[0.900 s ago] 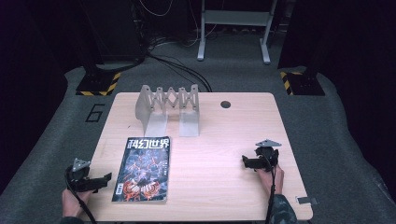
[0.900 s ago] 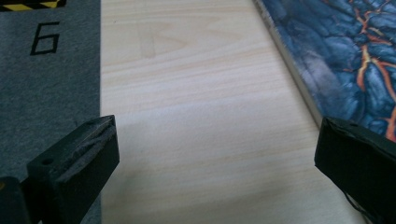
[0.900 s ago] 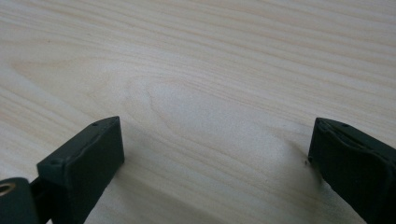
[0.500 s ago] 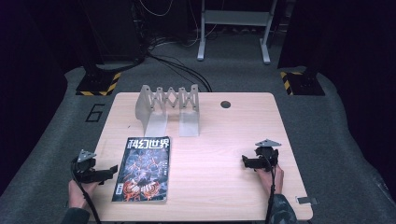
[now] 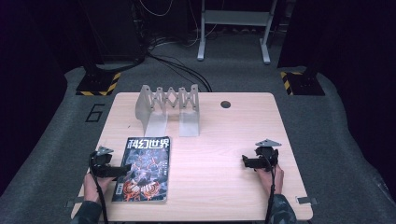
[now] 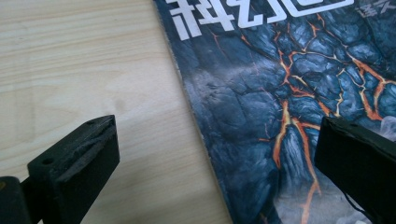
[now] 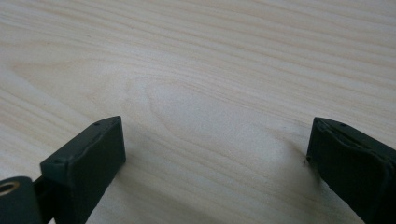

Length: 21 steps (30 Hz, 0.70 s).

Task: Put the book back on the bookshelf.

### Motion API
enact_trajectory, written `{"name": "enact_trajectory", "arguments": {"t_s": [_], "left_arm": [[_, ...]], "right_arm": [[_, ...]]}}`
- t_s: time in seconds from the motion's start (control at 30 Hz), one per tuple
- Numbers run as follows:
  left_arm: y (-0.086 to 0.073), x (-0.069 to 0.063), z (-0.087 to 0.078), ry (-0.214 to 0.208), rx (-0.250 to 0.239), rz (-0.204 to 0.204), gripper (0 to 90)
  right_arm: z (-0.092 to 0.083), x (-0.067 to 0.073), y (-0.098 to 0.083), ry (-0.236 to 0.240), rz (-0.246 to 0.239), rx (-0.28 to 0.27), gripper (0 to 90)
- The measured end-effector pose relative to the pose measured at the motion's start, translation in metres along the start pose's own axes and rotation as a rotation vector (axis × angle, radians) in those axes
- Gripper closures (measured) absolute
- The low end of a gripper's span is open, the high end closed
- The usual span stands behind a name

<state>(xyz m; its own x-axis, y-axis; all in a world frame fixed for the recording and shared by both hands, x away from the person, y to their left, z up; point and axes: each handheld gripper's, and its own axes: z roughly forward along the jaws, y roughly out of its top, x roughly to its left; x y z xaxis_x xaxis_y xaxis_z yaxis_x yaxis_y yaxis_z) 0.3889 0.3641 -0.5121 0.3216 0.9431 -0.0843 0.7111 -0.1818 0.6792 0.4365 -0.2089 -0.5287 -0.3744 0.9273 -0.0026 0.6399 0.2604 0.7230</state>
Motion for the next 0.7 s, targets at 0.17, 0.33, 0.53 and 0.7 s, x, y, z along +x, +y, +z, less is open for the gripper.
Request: {"name": "enact_trajectory", "arguments": {"t_s": [0.17,0.33,0.53,0.7], "left_arm": [[-0.003,-0.007,0.009,-0.009,0.028,0.021,1.7],[-0.005,-0.012,0.008,-0.020,0.037,0.057,4.8],[-0.007,-0.023,0.008,-0.020,0.023,0.049,7.1],[-0.005,-0.029,0.009,-0.018,0.035,0.051,4.9]], "right_arm": [[0.000,0.000,0.000,-0.001,0.005,-0.001,4.5],[0.000,0.000,0.000,0.000,0.003,-0.007,5.5],[0.000,0.000,0.000,0.000,0.003,-0.006,5.7],[0.000,0.000,0.000,0.000,0.003,-0.006,5.7]]}}
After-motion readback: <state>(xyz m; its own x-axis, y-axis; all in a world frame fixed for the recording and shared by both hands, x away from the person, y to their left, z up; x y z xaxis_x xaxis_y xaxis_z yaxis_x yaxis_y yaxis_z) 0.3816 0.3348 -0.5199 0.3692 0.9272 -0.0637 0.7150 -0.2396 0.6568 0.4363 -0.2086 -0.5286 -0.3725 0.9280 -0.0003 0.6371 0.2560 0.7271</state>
